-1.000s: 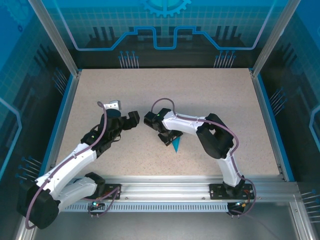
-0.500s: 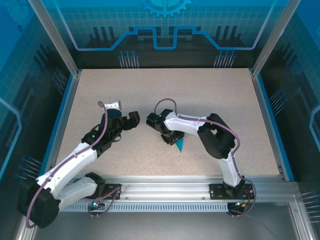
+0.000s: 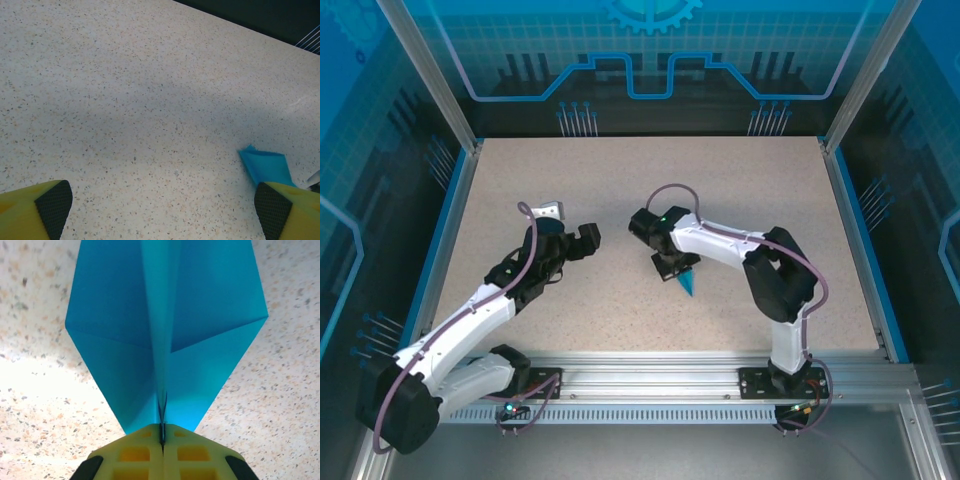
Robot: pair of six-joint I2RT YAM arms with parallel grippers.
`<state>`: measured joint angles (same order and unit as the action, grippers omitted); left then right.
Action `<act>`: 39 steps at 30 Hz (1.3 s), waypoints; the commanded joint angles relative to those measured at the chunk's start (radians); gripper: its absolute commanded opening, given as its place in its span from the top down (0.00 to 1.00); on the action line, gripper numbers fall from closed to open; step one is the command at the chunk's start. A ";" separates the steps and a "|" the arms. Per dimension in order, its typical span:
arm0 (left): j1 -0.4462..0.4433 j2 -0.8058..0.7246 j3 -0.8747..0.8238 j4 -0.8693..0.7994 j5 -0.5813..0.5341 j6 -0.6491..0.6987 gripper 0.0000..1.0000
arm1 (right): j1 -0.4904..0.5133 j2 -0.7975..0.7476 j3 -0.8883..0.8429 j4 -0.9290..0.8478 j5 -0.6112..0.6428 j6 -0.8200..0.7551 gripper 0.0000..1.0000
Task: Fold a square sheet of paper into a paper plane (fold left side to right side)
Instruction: Pick up the paper plane at the center of the table, then place the paper plane at the top-center of the table.
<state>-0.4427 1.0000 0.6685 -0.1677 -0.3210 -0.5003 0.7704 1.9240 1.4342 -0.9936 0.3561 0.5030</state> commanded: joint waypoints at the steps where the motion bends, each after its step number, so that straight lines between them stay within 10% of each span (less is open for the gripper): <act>1: 0.010 0.007 0.014 0.008 0.006 -0.018 0.02 | -0.060 -0.045 -0.011 0.039 -0.081 -0.020 1.00; 14: 0.009 0.036 0.025 0.016 0.035 -0.016 0.02 | -0.250 0.023 -0.004 0.129 -0.219 -0.047 0.92; 39: 0.009 0.048 0.041 0.008 0.051 -0.012 0.01 | -0.285 0.143 0.067 0.167 -0.221 -0.068 0.83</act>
<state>-0.4419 1.0466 0.6724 -0.1673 -0.2825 -0.4999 0.5091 2.0487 1.4647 -0.8360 0.1482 0.4465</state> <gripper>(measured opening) 0.986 0.178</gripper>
